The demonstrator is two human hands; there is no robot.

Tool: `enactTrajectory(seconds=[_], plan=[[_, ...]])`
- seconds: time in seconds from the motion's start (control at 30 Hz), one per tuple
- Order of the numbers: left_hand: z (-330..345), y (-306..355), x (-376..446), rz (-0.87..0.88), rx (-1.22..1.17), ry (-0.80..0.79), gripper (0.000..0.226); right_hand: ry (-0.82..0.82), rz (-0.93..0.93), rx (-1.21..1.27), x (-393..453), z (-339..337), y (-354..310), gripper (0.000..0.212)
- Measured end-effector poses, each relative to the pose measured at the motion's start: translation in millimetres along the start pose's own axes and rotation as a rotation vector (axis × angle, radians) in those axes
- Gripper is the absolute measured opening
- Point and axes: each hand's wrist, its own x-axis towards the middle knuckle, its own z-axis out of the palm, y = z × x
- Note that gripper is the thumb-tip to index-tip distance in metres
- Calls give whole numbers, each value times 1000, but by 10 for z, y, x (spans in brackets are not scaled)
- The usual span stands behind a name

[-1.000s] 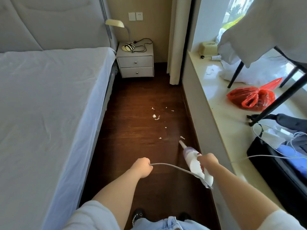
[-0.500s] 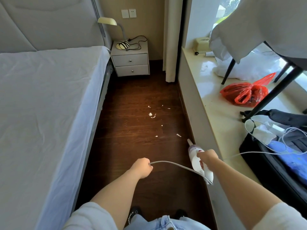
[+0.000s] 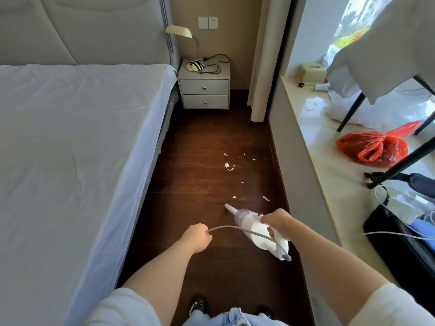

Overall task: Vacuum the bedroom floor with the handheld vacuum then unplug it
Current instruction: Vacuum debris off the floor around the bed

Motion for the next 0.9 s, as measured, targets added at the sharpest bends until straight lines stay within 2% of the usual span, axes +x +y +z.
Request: enactTrajectory(seconds=[0.23,0.37,0.6,0.77,0.9], plan=[[-330,-647,-84,-67,-17,12,24,-5,-76,-56,7,715,-336,37],[-453,-884,-45,-73,-11,3,24,63,-112,-59,43,952,-416,36],[-503,-937,59,-10,-22,-23,25,177,-37,-55,58,948,-469,37],[-492,-935,85,4,-42,-31,25,138,-49,22,73,860,-395,33],[-516,-906,123,-1,-49,-28,25,108,42,89,99,791,-412,35]])
